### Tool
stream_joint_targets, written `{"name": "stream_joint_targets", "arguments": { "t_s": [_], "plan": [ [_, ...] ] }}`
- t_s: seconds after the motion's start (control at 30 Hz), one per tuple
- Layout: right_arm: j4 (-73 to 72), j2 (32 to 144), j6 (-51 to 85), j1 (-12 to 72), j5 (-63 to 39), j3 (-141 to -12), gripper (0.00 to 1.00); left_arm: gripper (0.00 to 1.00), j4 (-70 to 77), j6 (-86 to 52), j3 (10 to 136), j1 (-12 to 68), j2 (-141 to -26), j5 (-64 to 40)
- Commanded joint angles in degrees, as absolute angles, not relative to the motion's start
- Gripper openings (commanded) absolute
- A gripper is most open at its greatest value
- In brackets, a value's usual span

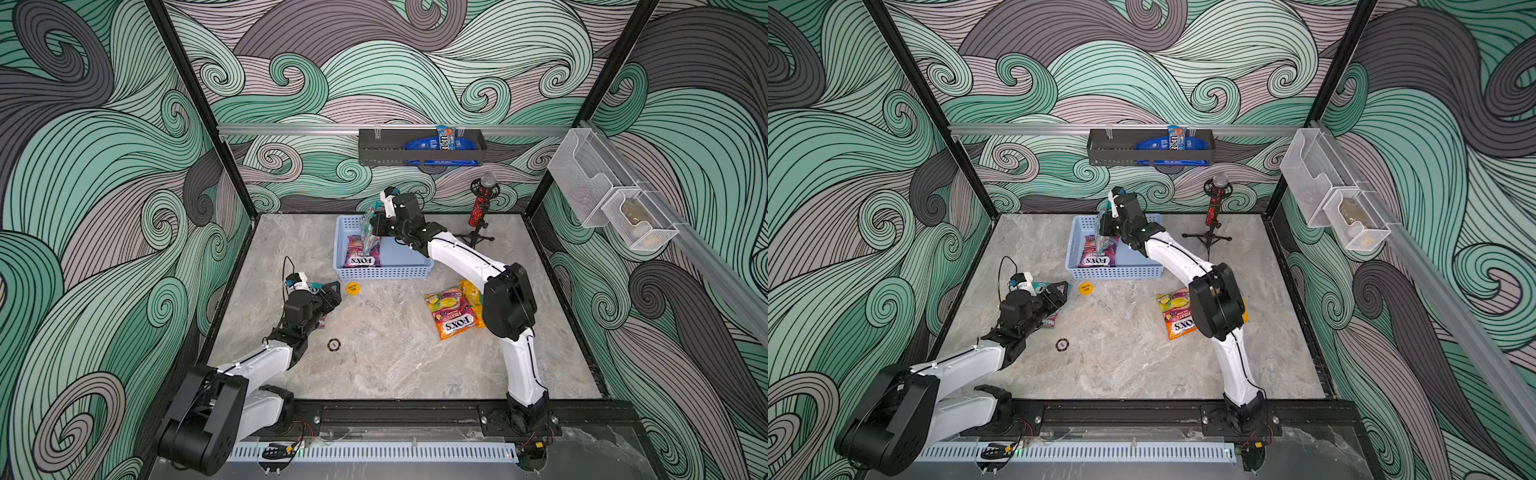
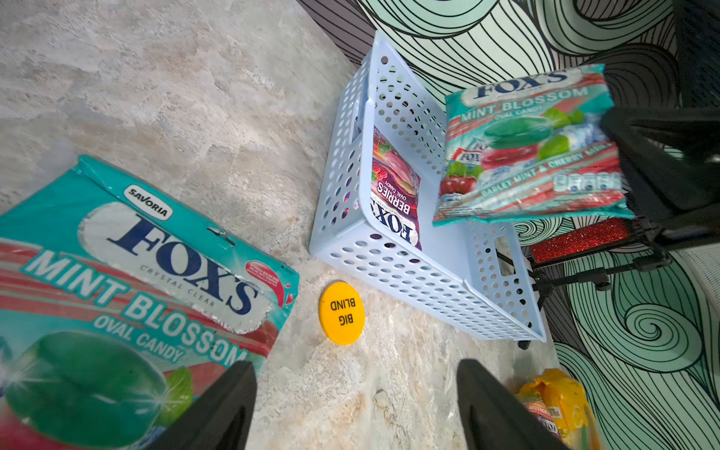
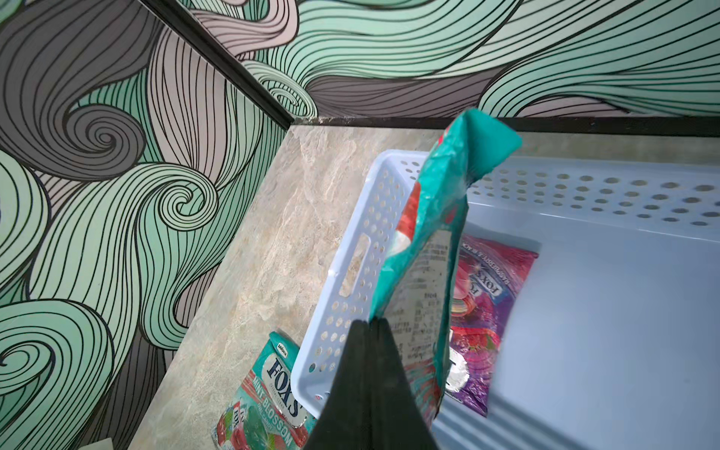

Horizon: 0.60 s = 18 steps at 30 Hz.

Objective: Put the candies in the basket
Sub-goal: Place the candy in the basket.

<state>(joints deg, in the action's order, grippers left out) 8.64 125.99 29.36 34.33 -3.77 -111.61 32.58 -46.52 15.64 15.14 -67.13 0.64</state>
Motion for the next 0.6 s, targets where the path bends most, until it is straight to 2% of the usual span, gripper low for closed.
{"name": "stream_joint_targets", "arguments": {
  "t_s": [0.0, 0.3, 0.57],
  "plan": [
    [6.2, 128.2, 31.2, 36.2, -4.0, -117.3, 0.0, 0.83, 32.2, -45.2, 16.9, 14.9, -66.0, 2.5],
    [6.1, 136.7, 36.6, 36.6, -2.2, -123.1, 0.0, 0.86, 32.2, -44.8, 16.8, 14.9, -65.3, 2.6],
    [6.0, 136.5, 33.9, 35.9, 1.4, -116.2, 0.0, 0.86, 32.1, -44.6, 16.9, 14.9, -65.0, 2.3]
  ]
}}
